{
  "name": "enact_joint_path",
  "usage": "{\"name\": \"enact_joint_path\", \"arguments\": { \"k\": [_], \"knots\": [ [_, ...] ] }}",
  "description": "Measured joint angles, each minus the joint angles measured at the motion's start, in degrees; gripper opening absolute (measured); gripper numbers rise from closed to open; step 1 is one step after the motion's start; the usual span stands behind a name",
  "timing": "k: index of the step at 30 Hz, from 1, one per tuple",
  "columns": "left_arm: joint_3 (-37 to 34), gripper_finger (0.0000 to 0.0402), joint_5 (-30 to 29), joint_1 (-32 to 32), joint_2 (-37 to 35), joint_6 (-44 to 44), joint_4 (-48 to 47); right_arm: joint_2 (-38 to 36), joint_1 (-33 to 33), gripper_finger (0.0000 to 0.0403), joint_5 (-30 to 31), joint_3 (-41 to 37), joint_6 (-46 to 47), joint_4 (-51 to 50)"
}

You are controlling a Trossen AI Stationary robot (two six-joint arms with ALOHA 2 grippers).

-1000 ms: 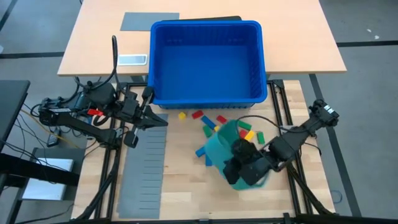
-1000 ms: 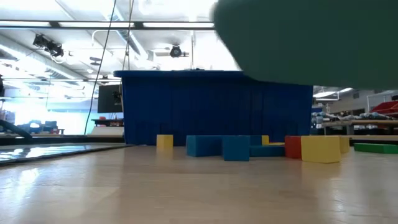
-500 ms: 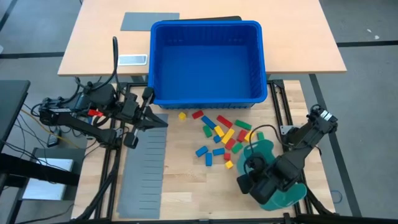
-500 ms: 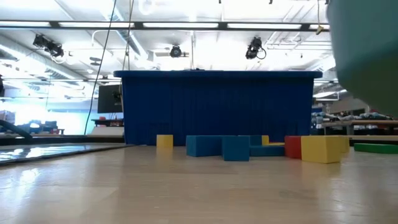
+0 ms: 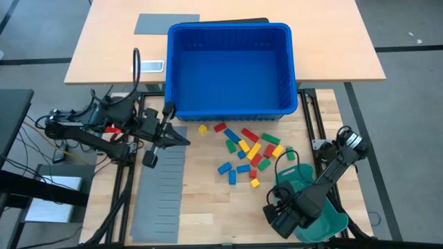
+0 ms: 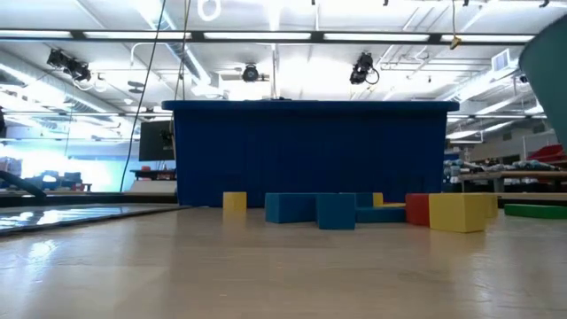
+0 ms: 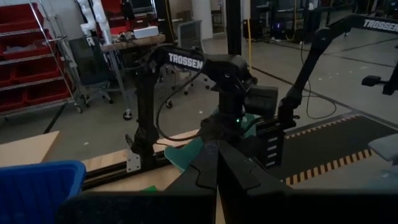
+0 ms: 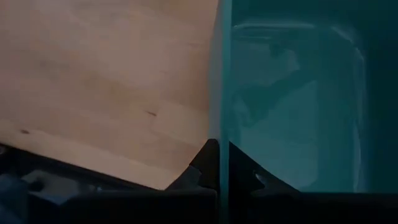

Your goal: Sort Items/Unsort Items

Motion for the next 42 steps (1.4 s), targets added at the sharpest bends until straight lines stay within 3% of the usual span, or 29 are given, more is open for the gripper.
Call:
{"name": "enact_joint_path", "arguments": {
  "k": [23,35,42],
  "knots": [
    [-1.77,0.0007,-0.46,0.0,0.0,-0.14,0.85,1.7,-3.44,0.0007,0.17,-8.85,3.88,2.56],
    [-1.77,0.0007,-0.43,0.0,-0.02,-0.33,0.15,1.7,-5.02,0.0057,-4.56,-8.7,-1.58,3.17],
    [-1.77,0.0007,-0.41,0.0,-0.02,-0.38,0.19,1.68,-6.07,0.009,-5.71,-4.86,-8.06,1.17]
  ]
}}
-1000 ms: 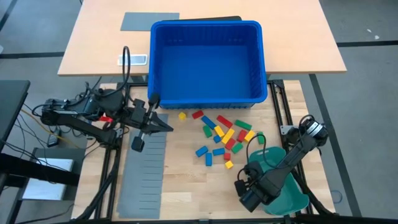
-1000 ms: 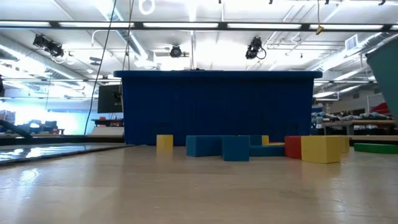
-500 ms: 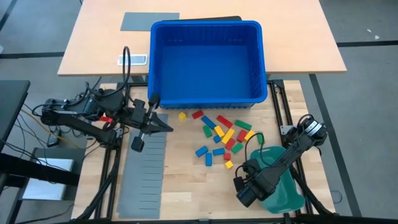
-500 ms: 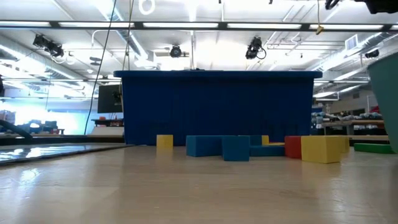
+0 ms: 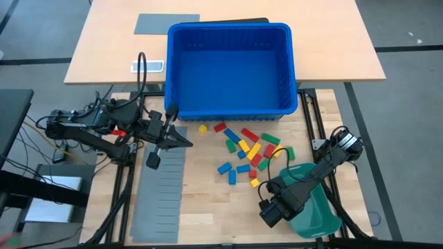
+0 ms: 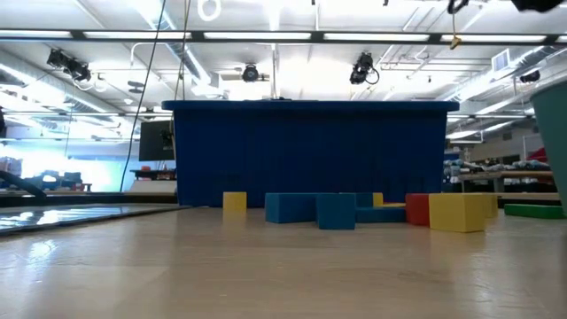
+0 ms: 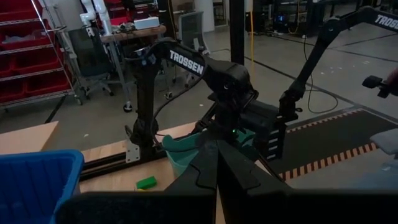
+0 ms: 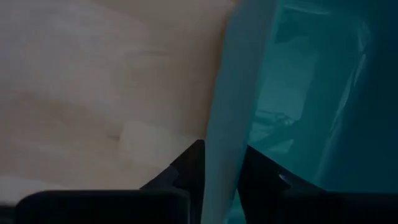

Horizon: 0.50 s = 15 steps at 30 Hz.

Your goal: Sort Items/Unsort Items

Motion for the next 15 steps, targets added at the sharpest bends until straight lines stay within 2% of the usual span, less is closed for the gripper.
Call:
{"name": "enact_joint_path", "arguments": {
  "k": [9,15],
  "knots": [
    [0.0,0.0007,0.02,0.0,0.0,-0.21,-0.84,-0.04,-0.27,0.0118,7.17,8.88,-6.29,-9.84],
    [0.0,0.0007,0.05,0.0,0.0,-1.11,-1.09,-0.61,-1.44,0.011,14.92,10.22,-13.69,-10.95]
  ]
}}
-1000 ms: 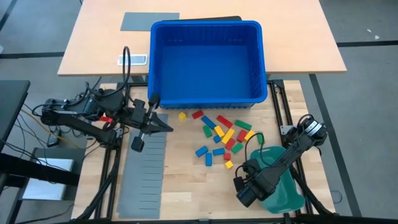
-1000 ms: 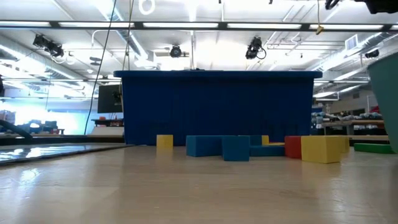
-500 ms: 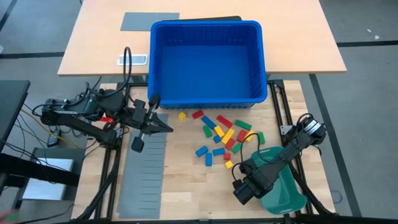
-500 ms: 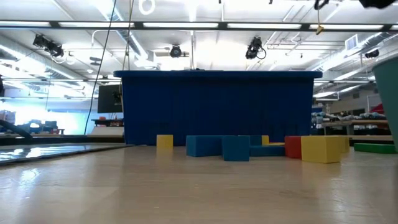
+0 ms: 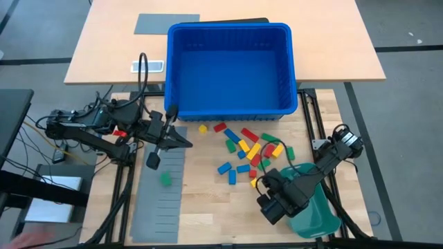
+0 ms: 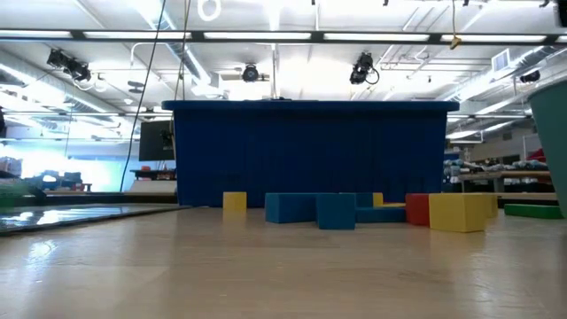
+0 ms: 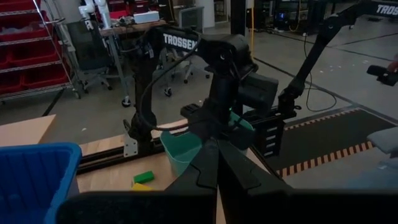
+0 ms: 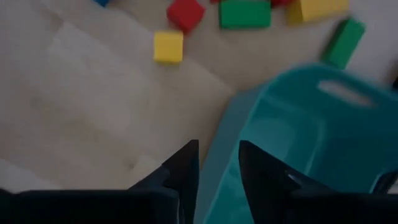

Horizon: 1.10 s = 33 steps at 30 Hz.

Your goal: Sort Items/Unsort Items

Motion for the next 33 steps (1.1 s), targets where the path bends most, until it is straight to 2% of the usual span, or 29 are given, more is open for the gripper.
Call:
{"name": "enact_joint_path", "arguments": {
  "k": [4,9,16,25,33],
  "knots": [
    [0.0,0.0007,-0.01,0.01,0.0,-0.03,-0.01,0.0,-2.35,0.0075,2.98,-0.24,-6.56,0.06],
    [0.0,0.0007,-0.01,0.0,0.0,-0.2,-0.29,0.0,-6.72,0.0009,5.41,-0.84,-15.89,0.03],
    [0.0,0.0007,-0.01,0.0,0.0,-0.51,-2.58,-0.02,-11.17,0.0003,1.88,-6.32,-22.97,2.49],
    [0.0,0.0007,-0.01,0.02,0.0,-1.51,-3.26,-0.02,-11.28,0.0001,-4.94,-13.65,-21.05,3.91],
    [0.0,0.0007,-0.68,0.0,0.0,-1.66,-3.21,-0.32,-11.15,0.0001,-5.26,-14.88,-18.52,0.19]
  ]
}}
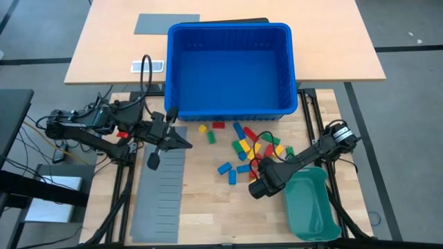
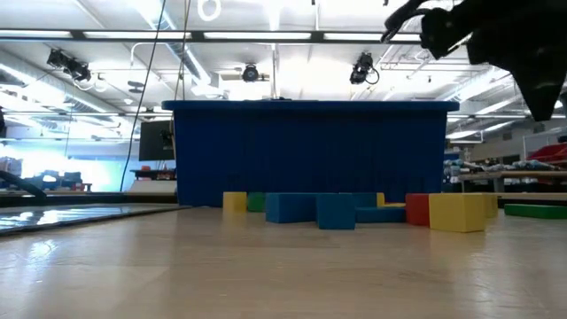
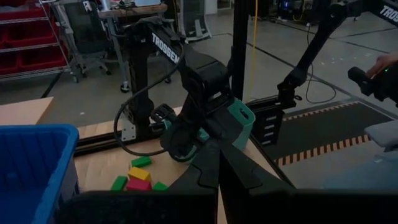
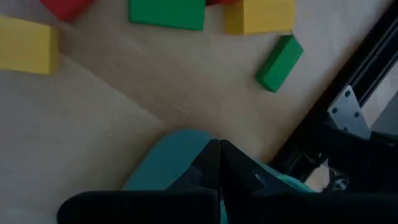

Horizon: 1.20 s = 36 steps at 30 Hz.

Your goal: Sort Items/Unsort Items

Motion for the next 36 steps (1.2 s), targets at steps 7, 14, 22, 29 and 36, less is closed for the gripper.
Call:
{"name": "enact_joint_path", "arguments": {
  "k": [7,14,22,29,36],
  "knots": [
    [0.0,0.0007,-0.3,0.0,0.0,0.07,-0.28,-5.65,1.02,0.0,7.8,0.06,4.34,0.58],
    [0.0,0.0007,-6.35,-4.12,-0.02,-2.05,-9.11,-11.97,4.49,0.0,28.32,0.08,-2.18,17.06],
    [0.0,0.0007,-8.82,-11.32,1.62,-15.71,-19.82,-9.1,4.45,0.0001,32.23,0.09,-18.53,36.13],
    [0.0,0.0007,-10.04,-20.66,6.94,-25.48,-23.41,-4.9,4.52,0.0001,32.12,0.09,-24.71,45.56],
    [0.0,0.0007,-17.64,-30.44,14.79,-35.21,-28.72,-0.41,4.51,0.0001,29.34,0.09,-28.05,53.99]
  ]
}}
